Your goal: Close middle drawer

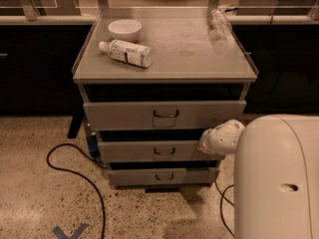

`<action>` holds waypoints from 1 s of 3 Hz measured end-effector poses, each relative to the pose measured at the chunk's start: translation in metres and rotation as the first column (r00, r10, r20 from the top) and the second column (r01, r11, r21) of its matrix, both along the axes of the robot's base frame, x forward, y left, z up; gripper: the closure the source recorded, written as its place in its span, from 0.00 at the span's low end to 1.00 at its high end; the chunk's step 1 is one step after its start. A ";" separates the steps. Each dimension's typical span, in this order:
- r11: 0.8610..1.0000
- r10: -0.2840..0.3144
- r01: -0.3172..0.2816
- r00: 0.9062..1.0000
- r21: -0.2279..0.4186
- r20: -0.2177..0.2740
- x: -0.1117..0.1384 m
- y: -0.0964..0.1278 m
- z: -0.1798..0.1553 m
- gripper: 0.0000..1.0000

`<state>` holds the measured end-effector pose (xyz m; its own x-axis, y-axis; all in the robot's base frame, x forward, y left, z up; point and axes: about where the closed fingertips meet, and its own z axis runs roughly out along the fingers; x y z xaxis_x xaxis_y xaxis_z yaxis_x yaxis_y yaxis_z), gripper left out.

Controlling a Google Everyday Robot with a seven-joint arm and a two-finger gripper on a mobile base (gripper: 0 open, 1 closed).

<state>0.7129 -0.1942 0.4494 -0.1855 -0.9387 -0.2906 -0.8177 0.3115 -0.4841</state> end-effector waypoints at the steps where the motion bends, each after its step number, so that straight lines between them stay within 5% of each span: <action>1: 1.000 0.000 0.000 1.000 0.000 0.000 -0.002 0.000 0.000 0.81; 3: 1.000 0.000 0.000 1.000 0.000 0.000 -0.002 0.000 0.000 0.35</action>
Offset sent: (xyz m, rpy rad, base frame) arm -0.0022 -0.0003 0.0000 0.0000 0.0000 0.0000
